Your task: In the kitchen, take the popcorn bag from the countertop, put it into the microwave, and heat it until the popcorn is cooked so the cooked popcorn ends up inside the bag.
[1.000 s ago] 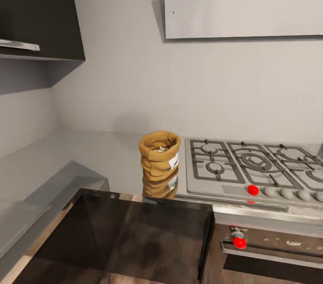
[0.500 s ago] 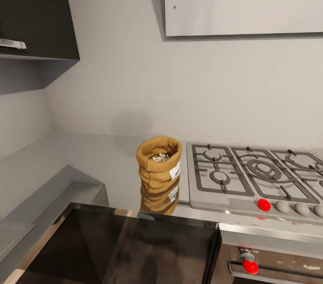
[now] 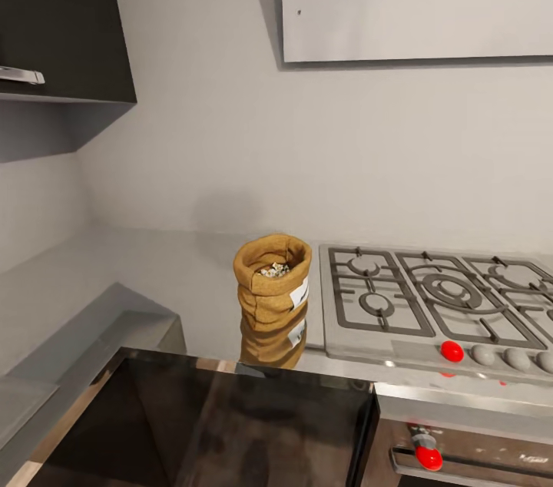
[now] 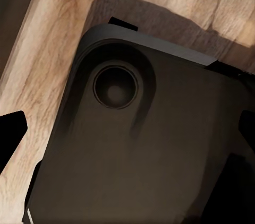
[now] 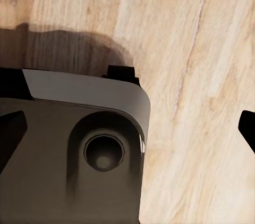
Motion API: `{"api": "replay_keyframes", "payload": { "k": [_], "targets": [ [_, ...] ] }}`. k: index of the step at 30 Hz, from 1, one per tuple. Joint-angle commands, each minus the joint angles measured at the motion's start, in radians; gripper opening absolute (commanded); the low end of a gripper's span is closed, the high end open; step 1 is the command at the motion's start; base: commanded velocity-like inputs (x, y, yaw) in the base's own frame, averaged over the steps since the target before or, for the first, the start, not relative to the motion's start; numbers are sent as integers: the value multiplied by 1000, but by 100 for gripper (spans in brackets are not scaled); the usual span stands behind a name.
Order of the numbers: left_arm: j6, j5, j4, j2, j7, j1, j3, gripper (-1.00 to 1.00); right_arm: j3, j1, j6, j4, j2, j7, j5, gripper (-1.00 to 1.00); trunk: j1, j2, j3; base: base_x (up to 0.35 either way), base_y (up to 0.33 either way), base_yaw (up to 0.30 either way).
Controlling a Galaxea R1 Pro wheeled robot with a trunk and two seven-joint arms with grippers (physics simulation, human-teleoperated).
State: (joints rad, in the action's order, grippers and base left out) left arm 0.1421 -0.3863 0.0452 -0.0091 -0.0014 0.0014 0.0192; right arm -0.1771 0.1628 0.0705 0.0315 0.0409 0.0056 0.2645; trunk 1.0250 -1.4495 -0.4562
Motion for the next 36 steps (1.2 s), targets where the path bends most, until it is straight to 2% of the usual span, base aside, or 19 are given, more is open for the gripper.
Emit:
{"api": "replay_keyframes", "payload": {
  "k": [1,17,22,36],
  "targets": [
    [3,-5,1,0,0,0,2,100,-9,1,6,3,0,1,9,100,0,0,-1,0,0,0],
    [6,-9,1,0,4,0,-4,100,-8,1,6,3,-1,1,10,100,0,0,-1,-258,0,0],
    [6,-12,1,0,4,0,-5,100,-8,1,6,2,-1,1,10,100,0,0,-1,-36,0,58],
    [6,-12,1,0,4,0,-5,100,-9,1,6,2,1,1,10,100,0,0,-1,-1,0,206]
  ]
}}
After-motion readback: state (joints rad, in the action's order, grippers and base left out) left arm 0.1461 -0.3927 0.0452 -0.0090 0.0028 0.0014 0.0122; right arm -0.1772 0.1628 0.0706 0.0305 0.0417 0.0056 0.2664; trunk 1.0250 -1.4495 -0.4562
